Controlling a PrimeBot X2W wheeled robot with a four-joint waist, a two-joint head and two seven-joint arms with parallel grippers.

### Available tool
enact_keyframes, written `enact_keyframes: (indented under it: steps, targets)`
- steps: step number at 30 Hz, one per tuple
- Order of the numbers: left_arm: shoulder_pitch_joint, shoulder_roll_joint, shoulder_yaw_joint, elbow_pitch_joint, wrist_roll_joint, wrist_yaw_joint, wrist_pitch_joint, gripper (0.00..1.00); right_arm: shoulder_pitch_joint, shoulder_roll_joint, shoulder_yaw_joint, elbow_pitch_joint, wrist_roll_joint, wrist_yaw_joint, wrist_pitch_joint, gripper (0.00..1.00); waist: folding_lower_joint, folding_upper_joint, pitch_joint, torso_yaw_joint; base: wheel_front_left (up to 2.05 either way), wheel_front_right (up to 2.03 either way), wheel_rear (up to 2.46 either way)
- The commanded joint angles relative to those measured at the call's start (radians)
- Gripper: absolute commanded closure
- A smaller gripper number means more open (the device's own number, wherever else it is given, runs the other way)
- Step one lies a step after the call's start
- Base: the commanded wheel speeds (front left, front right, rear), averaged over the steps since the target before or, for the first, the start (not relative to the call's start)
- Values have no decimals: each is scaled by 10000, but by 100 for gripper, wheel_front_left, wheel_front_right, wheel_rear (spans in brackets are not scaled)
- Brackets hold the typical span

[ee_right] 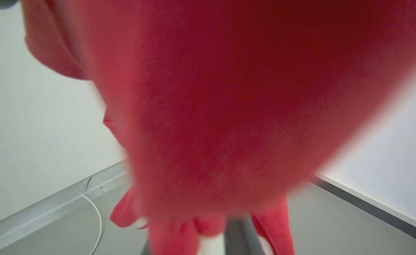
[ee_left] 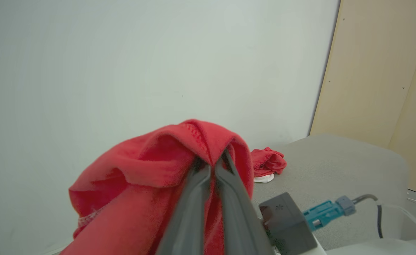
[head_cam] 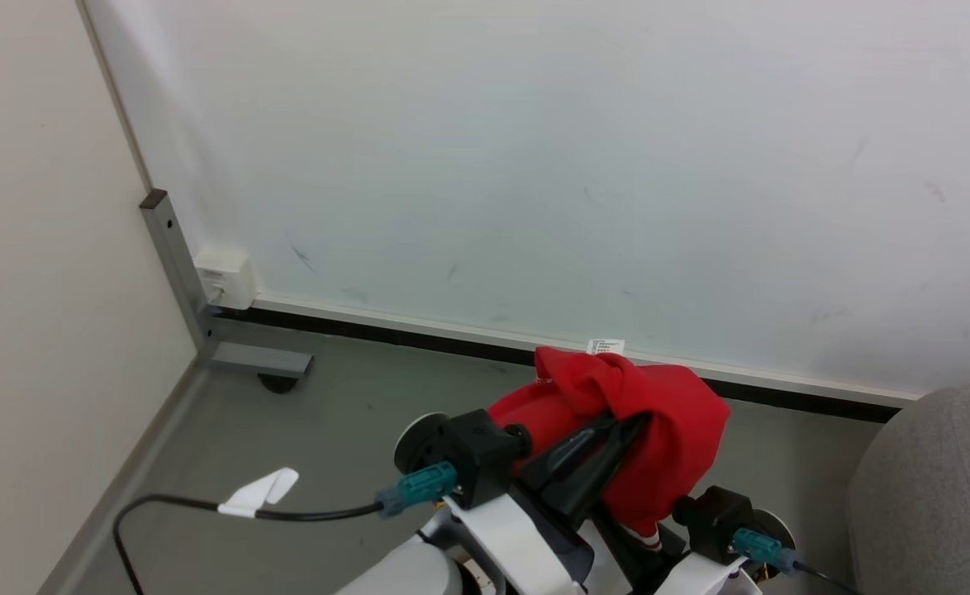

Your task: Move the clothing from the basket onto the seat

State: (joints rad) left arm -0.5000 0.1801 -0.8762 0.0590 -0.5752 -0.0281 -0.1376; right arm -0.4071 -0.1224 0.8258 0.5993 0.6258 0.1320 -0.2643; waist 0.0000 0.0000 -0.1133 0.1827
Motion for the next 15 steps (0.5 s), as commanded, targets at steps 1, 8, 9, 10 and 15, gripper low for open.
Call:
enact_keyframes:
  steps: [1, 8, 9, 10, 15]
  targets:
    - [-17, 102, 62, 29, -57, 42, -30, 100, 18, -38, -159, -113, -46, -26, 4, 100, 0, 0, 15, -23, 0, 0, 0]
    - [216, 296, 351, 217, -271, 268, -166, 100, 419, -171, -964, -854, -262, -26, 2, 100, 0, 0, 119, -383, 0, 0, 0]
    - [268, 317, 398, 243, -345, 272, -216, 100, 487, -220, -1085, -950, -291, -26, 2, 100, 0, 0, 131, -463, 0, 0, 0]
    - [314, 346, 431, 276, -363, 291, -249, 100, 562, -275, -1191, -1057, -315, -26, 2, 100, 0, 0, 140, -560, 0, 0, 0]
    - [529, 424, 491, 450, -440, 439, -344, 100, 808, -490, -1882, -1578, -528, -26, 1, 100, 0, 0, 223, -1209, 0, 0, 0]
